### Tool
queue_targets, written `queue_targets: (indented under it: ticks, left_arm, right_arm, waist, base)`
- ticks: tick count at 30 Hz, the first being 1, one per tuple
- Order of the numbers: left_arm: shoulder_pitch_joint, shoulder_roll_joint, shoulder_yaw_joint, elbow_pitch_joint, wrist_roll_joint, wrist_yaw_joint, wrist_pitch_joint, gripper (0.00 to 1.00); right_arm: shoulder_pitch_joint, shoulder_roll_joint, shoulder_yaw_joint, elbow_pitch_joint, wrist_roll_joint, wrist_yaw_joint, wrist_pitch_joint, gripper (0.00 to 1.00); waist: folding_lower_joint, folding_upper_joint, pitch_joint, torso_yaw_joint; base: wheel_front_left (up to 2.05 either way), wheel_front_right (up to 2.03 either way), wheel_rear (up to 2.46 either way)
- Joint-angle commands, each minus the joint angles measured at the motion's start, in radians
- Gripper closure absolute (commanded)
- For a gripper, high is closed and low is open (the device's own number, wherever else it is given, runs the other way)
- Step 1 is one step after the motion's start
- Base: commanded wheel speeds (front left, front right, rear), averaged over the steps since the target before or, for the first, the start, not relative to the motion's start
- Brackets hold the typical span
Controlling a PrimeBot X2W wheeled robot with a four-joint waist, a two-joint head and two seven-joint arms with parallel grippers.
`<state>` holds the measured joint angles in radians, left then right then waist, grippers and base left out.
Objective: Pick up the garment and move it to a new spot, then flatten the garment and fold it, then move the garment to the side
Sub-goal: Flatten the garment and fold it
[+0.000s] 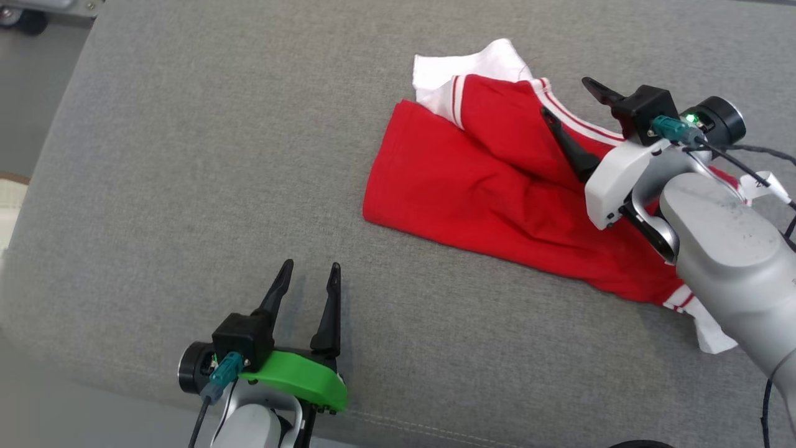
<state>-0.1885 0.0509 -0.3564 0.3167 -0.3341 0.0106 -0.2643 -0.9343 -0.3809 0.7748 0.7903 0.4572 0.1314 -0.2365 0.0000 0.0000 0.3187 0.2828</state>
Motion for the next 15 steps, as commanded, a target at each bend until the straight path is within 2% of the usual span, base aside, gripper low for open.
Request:
queue_targets:
  ticks: [1,10,11,13,14,15]
  left_arm:
    - [-0.022,0.000,-0.007,-0.008,-0.012,0.008,0.000,0.00]
    - [-0.035,0.000,-0.040,-0.028,-0.031,0.026,0.000,0.00]
    - [-0.037,0.000,-0.041,-0.029,-0.033,0.026,0.000,0.00]
    - [-0.041,0.000,-0.041,-0.032,-0.035,0.029,0.000,0.00]
    - [-0.042,0.000,-0.040,-0.033,-0.035,0.031,0.000,0.00]
    - [-0.044,0.000,-0.039,-0.033,-0.035,0.032,0.000,0.00]
  right_arm:
    - [-0.030,-0.022,0.021,0.013,0.028,-0.002,0.004,0.00]
    - [-0.117,-0.072,0.155,0.072,0.148,-0.002,0.004,0.00]
    - [-0.124,-0.076,0.170,0.074,0.160,-0.002,0.001,0.06]
    - [-0.137,-0.082,0.197,0.079,0.180,-0.002,-0.003,0.62]
    - [-0.141,-0.085,0.209,0.081,0.189,-0.002,-0.008,0.87]
    - [-0.146,-0.086,0.219,0.081,0.195,-0.002,-0.010,1.00]
  waist:
    - [0.0000,0.0000,0.100,0.107]
    - [0.0000,0.0000,0.144,0.143]
    - [0.0000,0.0000,0.148,0.144]
    - [0.0000,0.0000,0.154,0.144]
    - [0.0000,0.0000,0.156,0.143]
    - [0.0000,0.0000,0.158,0.142]
  base:
    - [0.00,0.00,0.00]
    - [0.00,0.00,0.00]
    - [0.00,0.00,0.00]
    - [0.00,0.00,0.00]
    - [0.00,0.00,0.00]
    - [0.00,0.00,0.00]
